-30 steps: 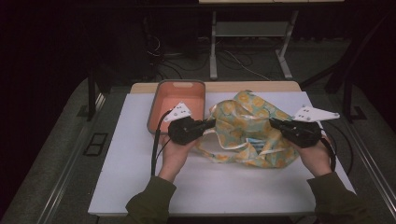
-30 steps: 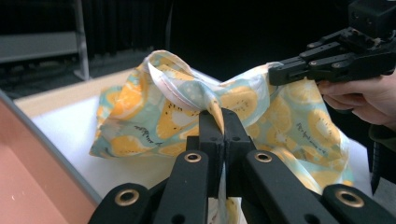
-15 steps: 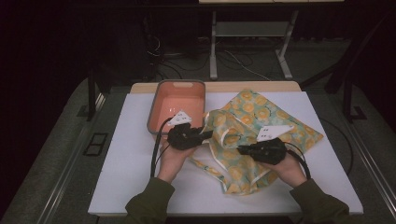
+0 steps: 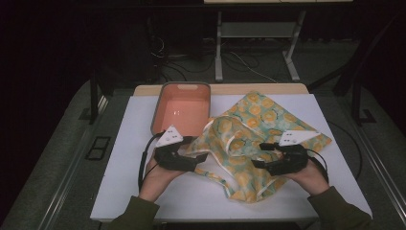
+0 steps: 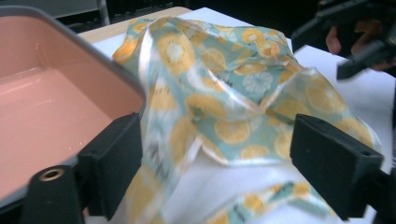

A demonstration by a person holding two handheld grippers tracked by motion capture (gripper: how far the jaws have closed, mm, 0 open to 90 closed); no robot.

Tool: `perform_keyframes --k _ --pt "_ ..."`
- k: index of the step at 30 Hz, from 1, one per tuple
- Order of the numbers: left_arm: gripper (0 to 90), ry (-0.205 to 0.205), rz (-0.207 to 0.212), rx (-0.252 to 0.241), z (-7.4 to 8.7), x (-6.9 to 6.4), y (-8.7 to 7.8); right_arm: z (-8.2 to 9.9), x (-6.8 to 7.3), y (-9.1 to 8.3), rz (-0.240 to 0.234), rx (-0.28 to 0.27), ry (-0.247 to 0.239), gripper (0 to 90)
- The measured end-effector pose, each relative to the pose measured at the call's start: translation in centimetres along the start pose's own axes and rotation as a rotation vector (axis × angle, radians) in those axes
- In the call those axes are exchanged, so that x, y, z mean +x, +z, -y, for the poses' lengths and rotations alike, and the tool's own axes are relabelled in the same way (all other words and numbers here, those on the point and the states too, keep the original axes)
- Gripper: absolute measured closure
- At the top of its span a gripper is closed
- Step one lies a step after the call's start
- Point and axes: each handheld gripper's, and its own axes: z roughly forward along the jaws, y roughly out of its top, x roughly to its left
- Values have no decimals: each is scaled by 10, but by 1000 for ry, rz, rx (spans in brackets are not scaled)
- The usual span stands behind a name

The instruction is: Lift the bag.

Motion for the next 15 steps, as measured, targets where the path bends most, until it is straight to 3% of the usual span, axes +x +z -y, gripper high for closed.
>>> perform_keyframes --k 7,15 --pt "71 9 4 16 23 7 -21 20 -14 -24 64 -44 72 216" --pt "33 5 13 21 45 15 -31 47 -21 -41 124 -90 117 179"
